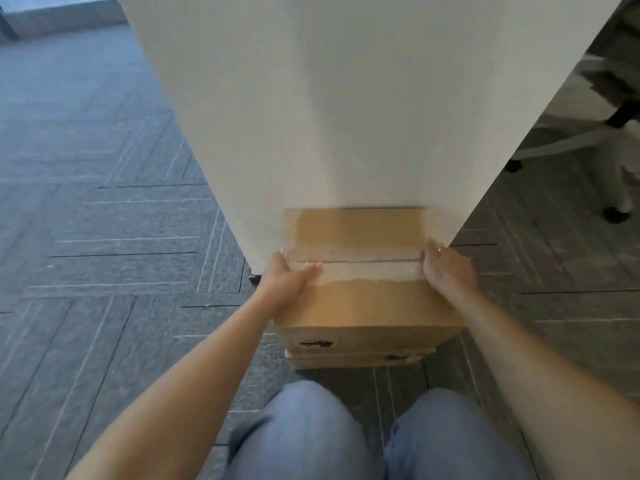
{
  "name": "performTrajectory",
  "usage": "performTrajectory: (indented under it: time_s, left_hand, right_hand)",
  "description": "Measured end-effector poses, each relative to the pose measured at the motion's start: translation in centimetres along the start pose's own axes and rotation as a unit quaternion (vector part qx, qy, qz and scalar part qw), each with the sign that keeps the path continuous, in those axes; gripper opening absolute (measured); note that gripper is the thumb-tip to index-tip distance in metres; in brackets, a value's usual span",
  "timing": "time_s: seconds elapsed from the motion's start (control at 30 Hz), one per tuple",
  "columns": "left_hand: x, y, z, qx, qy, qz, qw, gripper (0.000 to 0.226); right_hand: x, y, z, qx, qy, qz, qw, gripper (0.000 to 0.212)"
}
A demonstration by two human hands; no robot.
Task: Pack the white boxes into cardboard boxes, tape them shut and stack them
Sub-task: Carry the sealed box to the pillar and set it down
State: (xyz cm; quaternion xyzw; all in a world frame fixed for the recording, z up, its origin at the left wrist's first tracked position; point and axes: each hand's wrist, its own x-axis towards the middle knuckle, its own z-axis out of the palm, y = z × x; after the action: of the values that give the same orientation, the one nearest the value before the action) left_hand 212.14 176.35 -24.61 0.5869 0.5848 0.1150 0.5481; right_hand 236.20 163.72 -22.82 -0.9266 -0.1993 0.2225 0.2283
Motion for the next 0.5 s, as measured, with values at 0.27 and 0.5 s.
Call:
performTrajectory:
  time_s: [0.27, 0.5]
  left_hand:
    - [1.5, -1.4, 1.2, 0.005, 0.045, 0.022, 0.999, 0.061]
    - [0.8, -1.6, 1.2, -0.025, 0.044, 0.044, 0.998, 0.059]
  right_hand:
    - [1.3, 1.3, 1.3, -0.012, 0.038, -0.061, 0.997, 0.069]
    - [1.8, 3.3, 1.2, 0.126, 0.023, -0.024, 0.991, 0.076]
